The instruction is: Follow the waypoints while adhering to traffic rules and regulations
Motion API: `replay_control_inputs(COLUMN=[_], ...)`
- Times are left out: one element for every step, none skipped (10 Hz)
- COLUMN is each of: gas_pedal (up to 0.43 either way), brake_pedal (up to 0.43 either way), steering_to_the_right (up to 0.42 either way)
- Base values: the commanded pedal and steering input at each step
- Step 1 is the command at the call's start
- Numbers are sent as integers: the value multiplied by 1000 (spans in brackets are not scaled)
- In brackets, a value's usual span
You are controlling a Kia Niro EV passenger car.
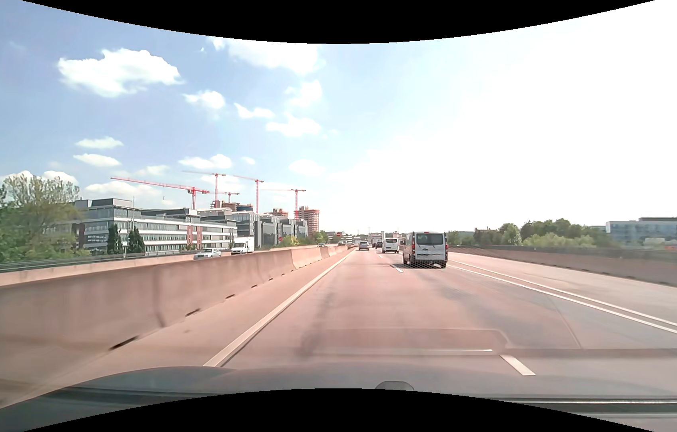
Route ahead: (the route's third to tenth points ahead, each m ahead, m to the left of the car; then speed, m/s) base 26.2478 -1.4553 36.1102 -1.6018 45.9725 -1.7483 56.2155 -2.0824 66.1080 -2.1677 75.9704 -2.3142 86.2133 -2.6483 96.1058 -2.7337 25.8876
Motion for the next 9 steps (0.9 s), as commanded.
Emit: replay_control_inputs(gas_pedal=[189, 189, 189, 189, 189, 189, 189, 189, 189], brake_pedal=[0, 0, 0, 0, 0, 0, 0, 0, 0], steering_to_the_right=[-3, -3, -3, -3, -3, -3, -3, -3, -4])
